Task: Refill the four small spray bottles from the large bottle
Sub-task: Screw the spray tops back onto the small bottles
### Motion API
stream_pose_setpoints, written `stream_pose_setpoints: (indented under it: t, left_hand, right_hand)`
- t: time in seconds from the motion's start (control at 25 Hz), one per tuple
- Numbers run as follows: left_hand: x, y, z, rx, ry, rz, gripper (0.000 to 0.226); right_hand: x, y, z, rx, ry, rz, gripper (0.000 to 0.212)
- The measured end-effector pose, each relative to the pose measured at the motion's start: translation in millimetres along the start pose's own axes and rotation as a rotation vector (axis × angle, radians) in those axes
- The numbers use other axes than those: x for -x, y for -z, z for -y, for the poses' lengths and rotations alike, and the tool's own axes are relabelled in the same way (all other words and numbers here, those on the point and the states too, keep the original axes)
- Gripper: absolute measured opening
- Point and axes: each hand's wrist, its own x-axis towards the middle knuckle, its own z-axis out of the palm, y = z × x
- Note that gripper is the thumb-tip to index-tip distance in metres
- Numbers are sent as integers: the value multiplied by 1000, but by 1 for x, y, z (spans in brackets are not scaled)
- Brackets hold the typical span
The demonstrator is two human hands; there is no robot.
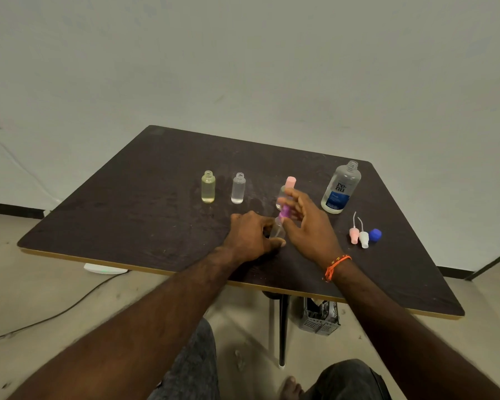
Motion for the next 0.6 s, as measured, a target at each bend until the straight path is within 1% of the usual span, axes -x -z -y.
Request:
stream_pose_setpoints:
  t: [0.08, 0.16, 0.24, 0.28, 0.32, 0.36, 0.4, 0.48, 0.52, 0.6]
  left_hand:
    - [0, 0, -1, -23, 3, 1, 25]
    - [1, 2, -3, -30, -5, -4, 25]
    - [3, 2, -5, -29, 20, -7, 24]
    - [3, 3, -6, -24, 31, -2, 24]
    - [2, 2, -6, -17, 28, 4, 24]
    - [2, 2, -5, -13, 17, 3, 22]
    - [2, 3, -4, -11, 6, 7, 21]
    - [0, 3, -2, -17, -5, 25, 20]
    - [0, 2, -2, -23, -8, 29, 19]
    - [1, 2, -4, -33, 0, 21, 20]
  right_hand:
    - [-3, 4, 0, 32, -34, -45, 60]
    - [-8, 4, 0, 94, -63, -94, 62]
    - [-10, 2, 0, 136, -83, -85, 76]
    - [-9, 1, -1, 112, -88, -50, 86]
    - [-8, 0, -3, 55, -83, -14, 91]
    - [-6, -1, -5, -6, -63, 13, 88]
    - [-4, -1, -6, -45, -34, 28, 81]
    - [-2, 1, -8, -11, -8, 1, 69]
    - [-2, 2, -9, 30, -20, -36, 67]
    - [-4, 6, -9, 97, -58, -92, 71]
